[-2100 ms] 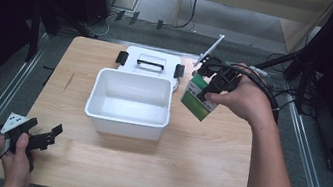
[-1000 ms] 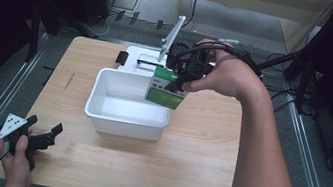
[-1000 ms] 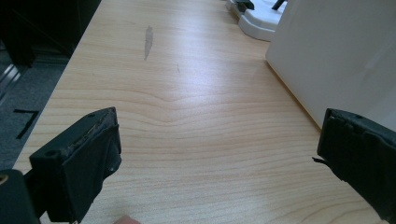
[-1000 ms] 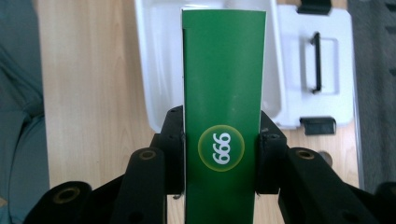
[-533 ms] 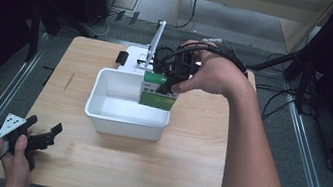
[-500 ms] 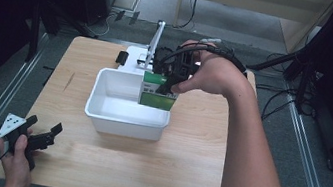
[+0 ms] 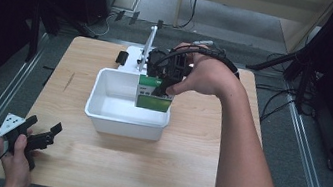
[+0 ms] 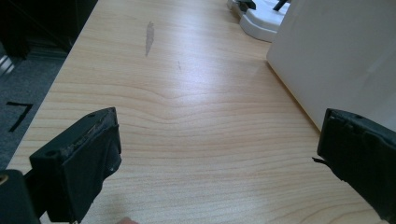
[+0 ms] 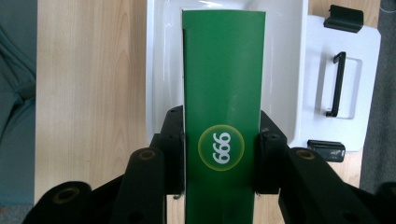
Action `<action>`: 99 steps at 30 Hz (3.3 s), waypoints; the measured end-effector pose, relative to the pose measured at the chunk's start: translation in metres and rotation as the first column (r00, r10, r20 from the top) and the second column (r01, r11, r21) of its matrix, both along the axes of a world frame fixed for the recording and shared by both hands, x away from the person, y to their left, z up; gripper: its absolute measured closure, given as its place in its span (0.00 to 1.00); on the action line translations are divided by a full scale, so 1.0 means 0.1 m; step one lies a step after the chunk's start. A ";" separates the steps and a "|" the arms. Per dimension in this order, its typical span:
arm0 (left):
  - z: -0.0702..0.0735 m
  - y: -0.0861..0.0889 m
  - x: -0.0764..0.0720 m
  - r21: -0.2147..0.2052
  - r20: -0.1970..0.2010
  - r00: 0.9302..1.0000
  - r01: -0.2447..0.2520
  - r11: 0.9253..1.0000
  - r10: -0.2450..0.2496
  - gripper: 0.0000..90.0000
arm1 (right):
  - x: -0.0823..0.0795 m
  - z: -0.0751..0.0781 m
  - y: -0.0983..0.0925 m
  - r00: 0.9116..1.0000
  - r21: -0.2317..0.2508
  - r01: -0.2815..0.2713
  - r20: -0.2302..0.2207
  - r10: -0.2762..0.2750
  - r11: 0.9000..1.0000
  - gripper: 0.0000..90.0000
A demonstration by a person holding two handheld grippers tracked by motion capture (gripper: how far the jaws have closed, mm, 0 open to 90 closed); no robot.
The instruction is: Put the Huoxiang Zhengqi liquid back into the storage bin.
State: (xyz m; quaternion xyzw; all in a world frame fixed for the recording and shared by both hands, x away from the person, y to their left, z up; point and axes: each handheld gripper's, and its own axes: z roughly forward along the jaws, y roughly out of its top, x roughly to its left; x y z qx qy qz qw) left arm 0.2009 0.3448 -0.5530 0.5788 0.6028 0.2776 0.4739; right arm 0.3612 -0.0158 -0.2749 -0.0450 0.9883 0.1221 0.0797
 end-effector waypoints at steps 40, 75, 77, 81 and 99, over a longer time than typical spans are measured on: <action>0.00 0.01 0.00 -0.006 -0.010 1.000 0.008 1.000 -0.008 0.01 | 0.23 -0.65 0.08 0.999 -0.032 0.033 0.000 -0.033 0.999 0.72; 0.00 0.02 0.01 -0.007 -0.012 1.000 0.007 1.000 -0.007 0.01 | 0.34 -1.19 0.21 0.998 -0.079 0.049 -0.027 -0.052 0.996 0.70; 0.00 0.02 0.01 -0.007 -0.013 1.000 0.007 1.000 -0.007 0.01 | 0.34 -1.19 0.21 0.997 -0.083 0.066 -0.028 -0.068 0.994 0.70; 0.00 0.02 0.01 -0.006 -0.015 1.000 0.008 1.000 -0.008 0.01 | 0.34 -1.19 0.21 0.997 -0.080 0.072 -0.030 -0.075 0.994 0.68; 0.00 0.01 0.02 -0.006 -0.018 1.000 0.010 1.000 -0.010 0.01 | 0.37 -0.91 -0.02 0.978 0.040 0.209 -0.032 -0.208 0.977 0.44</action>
